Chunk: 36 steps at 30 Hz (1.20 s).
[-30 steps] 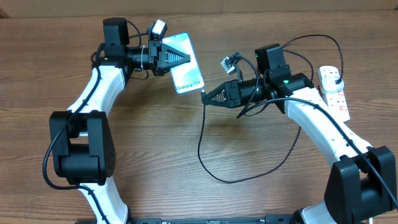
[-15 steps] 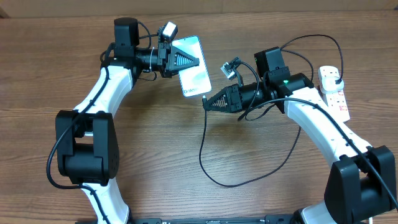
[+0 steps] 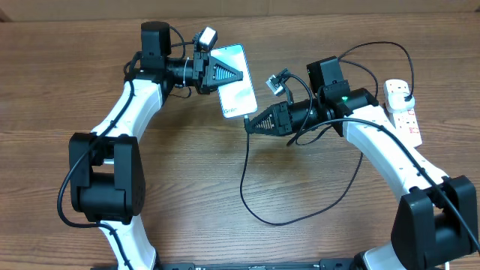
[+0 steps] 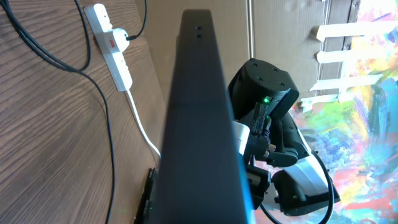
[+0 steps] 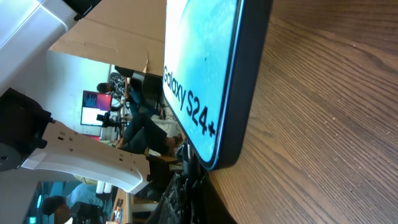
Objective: Plug charger to phone and switch on socket
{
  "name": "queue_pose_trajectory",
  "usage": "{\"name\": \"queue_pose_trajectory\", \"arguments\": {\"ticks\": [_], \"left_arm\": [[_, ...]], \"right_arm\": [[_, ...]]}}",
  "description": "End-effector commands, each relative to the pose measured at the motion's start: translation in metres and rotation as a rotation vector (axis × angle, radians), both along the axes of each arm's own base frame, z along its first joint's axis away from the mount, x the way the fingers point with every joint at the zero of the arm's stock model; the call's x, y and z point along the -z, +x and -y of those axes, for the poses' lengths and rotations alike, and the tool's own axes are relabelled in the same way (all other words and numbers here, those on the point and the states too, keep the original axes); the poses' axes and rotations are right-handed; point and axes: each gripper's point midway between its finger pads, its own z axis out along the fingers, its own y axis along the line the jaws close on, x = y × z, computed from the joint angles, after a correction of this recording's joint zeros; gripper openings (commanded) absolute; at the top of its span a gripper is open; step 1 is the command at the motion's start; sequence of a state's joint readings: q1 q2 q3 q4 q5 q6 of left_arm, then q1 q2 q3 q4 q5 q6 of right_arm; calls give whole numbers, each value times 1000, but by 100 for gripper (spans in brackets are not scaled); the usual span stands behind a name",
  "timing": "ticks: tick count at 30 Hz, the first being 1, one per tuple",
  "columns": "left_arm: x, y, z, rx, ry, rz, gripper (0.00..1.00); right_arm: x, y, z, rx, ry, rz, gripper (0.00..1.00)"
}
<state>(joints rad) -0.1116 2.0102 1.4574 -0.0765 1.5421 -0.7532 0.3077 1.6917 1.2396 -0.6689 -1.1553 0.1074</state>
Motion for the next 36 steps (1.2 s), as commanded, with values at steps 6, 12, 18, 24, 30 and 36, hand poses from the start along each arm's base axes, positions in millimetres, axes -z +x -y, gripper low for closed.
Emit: {"name": "queue_pose_trajectory", "arguments": {"ticks": [6, 12, 18, 24, 30, 36], "left_arm": [[-8, -6, 2, 39, -25, 13, 4], [-8, -6, 2, 39, -24, 14, 4], [-8, -6, 2, 39, -25, 16, 4], [-10, -5, 3, 39, -27, 36, 4], [-11, -4, 3, 39, -29, 59, 4], [-11, -4, 3, 38, -27, 53, 4]], "right_arm": [[-1, 0, -1, -10, 15, 1, 4], [1, 0, -1, -9, 14, -7, 4], [-1, 0, -3, -22, 36, -15, 4], [-2, -1, -3, -22, 42, -25, 4], [-3, 1, -4, -14, 43, -33, 4], [-3, 1, -4, -9, 42, -44, 4]]}}
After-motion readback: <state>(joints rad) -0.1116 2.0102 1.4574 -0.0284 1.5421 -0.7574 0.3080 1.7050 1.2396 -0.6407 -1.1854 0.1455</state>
